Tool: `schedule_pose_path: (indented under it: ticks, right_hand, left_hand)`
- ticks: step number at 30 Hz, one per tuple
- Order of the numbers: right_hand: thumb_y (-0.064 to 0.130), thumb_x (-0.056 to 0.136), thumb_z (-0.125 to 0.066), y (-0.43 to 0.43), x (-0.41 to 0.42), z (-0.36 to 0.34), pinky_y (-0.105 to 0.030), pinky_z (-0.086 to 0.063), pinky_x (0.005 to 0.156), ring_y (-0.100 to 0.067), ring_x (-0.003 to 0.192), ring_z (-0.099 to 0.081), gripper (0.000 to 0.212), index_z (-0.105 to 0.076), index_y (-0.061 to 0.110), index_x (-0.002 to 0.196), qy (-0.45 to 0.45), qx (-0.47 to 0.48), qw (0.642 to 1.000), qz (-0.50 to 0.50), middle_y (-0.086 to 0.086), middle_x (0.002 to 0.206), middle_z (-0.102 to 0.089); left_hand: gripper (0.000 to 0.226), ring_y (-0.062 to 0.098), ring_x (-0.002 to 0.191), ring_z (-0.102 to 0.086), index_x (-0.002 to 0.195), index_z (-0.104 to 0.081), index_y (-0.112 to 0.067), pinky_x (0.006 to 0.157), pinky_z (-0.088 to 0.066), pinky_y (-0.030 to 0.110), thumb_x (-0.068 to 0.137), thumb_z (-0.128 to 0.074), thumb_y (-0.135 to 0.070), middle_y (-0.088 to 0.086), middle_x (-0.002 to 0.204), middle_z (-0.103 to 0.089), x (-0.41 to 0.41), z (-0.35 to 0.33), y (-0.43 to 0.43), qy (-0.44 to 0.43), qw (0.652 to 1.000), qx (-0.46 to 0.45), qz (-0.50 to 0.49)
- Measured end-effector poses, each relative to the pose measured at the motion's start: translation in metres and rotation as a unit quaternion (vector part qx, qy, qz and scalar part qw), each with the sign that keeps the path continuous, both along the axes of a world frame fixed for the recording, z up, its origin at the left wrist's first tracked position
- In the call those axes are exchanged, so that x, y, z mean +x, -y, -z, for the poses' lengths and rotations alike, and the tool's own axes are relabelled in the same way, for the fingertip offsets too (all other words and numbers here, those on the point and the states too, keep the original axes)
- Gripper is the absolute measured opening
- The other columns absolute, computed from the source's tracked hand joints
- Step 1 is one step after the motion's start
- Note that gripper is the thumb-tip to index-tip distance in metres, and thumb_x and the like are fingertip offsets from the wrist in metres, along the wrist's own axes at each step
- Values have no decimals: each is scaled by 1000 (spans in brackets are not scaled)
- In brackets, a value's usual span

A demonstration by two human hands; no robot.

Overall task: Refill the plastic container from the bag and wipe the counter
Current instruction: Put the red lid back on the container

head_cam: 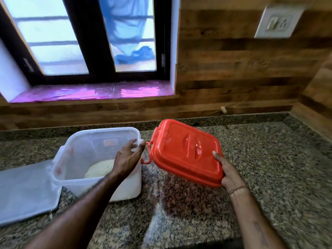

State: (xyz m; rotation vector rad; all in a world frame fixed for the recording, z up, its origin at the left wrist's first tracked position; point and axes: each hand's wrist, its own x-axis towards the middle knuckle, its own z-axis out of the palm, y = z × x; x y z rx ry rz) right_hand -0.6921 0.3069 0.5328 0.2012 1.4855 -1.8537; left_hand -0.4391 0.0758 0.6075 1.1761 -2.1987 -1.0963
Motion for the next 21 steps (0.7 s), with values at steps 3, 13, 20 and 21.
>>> schedule_pose_path:
  ticks: [3, 13, 20, 21]
  right_hand:
    - [27, 79, -83, 33, 18, -33, -64, -55, 89, -41, 109, -70, 53, -67, 13, 127, -44, -32, 998, -34, -22, 117, -73]
    - [15, 82, -81, 179, 131, -90, -52, -60, 89, -30, 88, -72, 31, -68, 4, 108, -183, -12, 978, -98, -20, 105, -75]
    - [75, 59, -69, 236, 182, -68, -45, -59, 89, -26, 97, -69, 69, -67, 21, 101, -373, 225, 895, -98, -4, 104, -71]
    - [79, 57, -65, 236, 182, -68, -44, -58, 91, -28, 99, -68, 74, -71, 20, 100, -394, 257, 878, -91, -6, 103, -71]
  left_hand:
    - [73, 18, 116, -63, 134, -60, -20, 104, -49, 42, 92, -38, -76, 5, 127, -69, 5, -15, 3, -116, 992, 57, -3]
    - [84, 21, 107, -69, 137, -57, -28, 95, -56, 46, 71, -65, -80, -1, 121, -71, 116, -39, 102, -150, 975, 44, -155]
    - [46, 9, 80, -62, 127, -62, -16, 56, -43, 21, 97, -59, -50, 3, 103, -68, 167, -15, 138, -124, 975, 111, -148]
    - [46, 6, 77, -59, 128, -62, -14, 55, -42, 19, 97, -59, -48, 3, 102, -67, 166, -12, 142, -131, 973, 121, -146]
